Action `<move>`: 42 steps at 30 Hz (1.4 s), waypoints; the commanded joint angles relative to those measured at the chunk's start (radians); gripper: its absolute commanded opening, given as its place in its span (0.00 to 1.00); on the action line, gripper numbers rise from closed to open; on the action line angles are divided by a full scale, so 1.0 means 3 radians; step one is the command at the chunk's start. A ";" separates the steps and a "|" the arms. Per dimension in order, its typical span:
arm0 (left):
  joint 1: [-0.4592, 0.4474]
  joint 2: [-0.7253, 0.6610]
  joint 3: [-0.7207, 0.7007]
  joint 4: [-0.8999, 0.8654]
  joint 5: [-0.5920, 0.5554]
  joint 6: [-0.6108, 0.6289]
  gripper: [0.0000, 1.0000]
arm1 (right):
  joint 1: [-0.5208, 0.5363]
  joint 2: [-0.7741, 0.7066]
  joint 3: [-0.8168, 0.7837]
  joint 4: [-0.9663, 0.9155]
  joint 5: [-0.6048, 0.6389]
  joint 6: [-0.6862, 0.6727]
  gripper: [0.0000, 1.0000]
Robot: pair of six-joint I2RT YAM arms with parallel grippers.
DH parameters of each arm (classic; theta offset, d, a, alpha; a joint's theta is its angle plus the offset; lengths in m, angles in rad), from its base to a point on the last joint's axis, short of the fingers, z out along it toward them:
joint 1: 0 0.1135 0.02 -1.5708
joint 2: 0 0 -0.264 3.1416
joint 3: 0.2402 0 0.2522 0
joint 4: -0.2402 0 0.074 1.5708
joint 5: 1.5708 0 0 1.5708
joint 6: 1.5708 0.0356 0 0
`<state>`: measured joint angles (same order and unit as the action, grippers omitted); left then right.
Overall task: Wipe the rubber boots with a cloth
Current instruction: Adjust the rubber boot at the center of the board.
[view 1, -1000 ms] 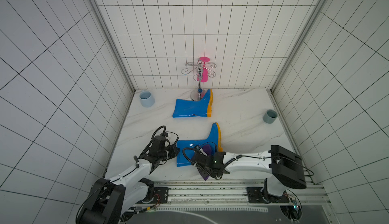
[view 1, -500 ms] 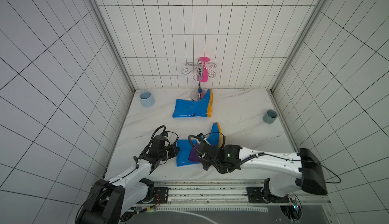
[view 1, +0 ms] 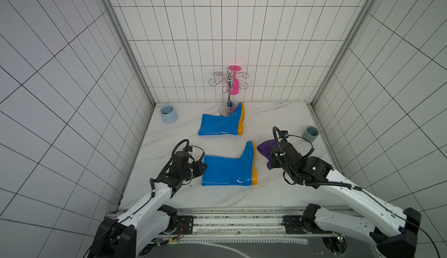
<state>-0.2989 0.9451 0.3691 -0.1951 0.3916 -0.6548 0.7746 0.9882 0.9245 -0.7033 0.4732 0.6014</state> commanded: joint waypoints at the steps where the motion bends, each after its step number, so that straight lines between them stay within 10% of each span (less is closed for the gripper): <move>1: 0.0025 -0.0169 0.0204 -0.0110 -0.0049 -0.0038 0.00 | -0.0319 -0.0118 -0.0269 0.0156 -0.0116 -0.0201 0.00; 28: 0.0024 -0.0543 0.1084 -0.0928 -0.0025 0.0018 0.00 | -0.1355 0.0609 -0.1120 0.0972 -0.0969 -0.0184 0.00; 42: 0.0025 -0.0615 0.2166 -0.2138 -0.0823 0.0589 0.00 | -0.1394 0.0763 -0.1098 0.1047 -0.1060 -0.0282 0.00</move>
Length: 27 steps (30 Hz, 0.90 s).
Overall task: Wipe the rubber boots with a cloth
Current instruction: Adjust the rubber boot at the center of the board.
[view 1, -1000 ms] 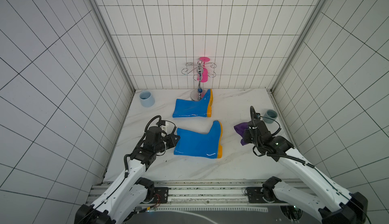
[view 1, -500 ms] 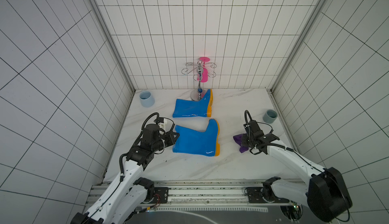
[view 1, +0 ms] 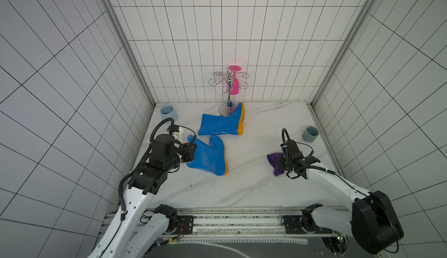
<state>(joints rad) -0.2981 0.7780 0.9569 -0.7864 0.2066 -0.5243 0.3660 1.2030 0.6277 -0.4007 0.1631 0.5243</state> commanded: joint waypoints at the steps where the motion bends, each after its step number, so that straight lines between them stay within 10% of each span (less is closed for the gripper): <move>1: 0.0020 -0.0043 0.0258 -0.0180 -0.0186 0.0148 0.00 | -0.0034 0.0047 -0.0108 0.0049 -0.0030 -0.0030 0.00; 14: -0.0288 0.0624 0.0845 -0.0673 -0.0189 0.0594 0.00 | -0.0045 -0.0111 -0.0132 0.0081 -0.0068 -0.0025 0.00; 27: -0.1809 0.1371 0.0151 0.0515 -0.0524 -0.0197 0.00 | -0.0105 -0.0474 -0.0010 -0.0098 0.0009 0.0007 0.00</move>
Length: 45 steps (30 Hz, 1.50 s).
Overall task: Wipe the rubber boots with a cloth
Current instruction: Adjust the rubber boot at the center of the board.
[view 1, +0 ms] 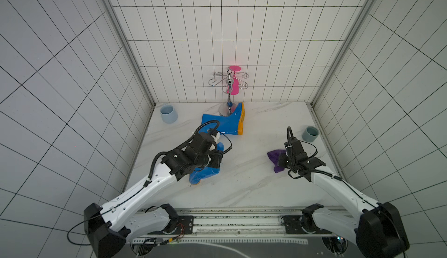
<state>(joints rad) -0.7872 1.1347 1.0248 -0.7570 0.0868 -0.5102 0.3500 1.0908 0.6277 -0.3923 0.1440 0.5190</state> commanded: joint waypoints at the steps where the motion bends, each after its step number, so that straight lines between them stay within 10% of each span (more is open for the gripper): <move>1: -0.0249 0.0300 -0.0067 0.0493 -0.0110 -0.0302 0.00 | -0.0060 -0.0142 0.0009 -0.0162 0.0077 0.0025 0.00; 20: -0.0835 0.2199 0.0276 0.1885 0.0208 -0.0742 0.00 | -0.0204 -0.0834 0.0638 -0.0820 0.0306 0.0004 0.00; 39: -0.0977 0.3185 0.1313 0.1780 0.0388 -0.0731 0.01 | -0.0256 -0.1012 0.0740 -0.1013 0.0481 -0.0081 0.00; 45: -0.0928 0.3004 0.1338 0.1679 0.0284 -0.0667 0.37 | -0.0276 -0.1048 0.0749 -0.1062 0.0506 -0.0099 0.00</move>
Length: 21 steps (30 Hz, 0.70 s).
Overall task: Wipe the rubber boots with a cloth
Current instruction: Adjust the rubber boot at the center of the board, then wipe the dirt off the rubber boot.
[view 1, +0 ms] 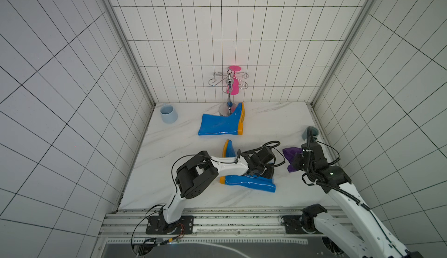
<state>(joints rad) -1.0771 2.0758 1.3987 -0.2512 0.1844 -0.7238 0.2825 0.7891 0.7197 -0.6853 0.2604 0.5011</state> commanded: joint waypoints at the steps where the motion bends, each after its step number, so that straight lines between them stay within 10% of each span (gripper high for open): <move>1: 0.0059 -0.0179 0.0102 -0.0050 -0.0056 0.0068 0.45 | -0.0050 -0.0048 0.0444 -0.0087 0.0119 -0.0044 0.00; 10: 0.0436 -0.1152 -0.0053 -0.0548 -0.0339 0.0402 0.57 | -0.0067 -0.0024 0.0525 -0.0088 0.0088 -0.0051 0.00; 21: 0.1230 -0.2669 -0.1620 -0.0590 -0.0547 0.0876 0.61 | -0.0066 0.0044 0.0526 -0.0004 -0.0031 -0.0029 0.00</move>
<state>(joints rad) -0.7055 1.2942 1.0058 -0.4046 0.0410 -0.5171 0.2745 0.8017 0.7654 -0.6975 0.2630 0.4915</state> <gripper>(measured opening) 0.604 0.063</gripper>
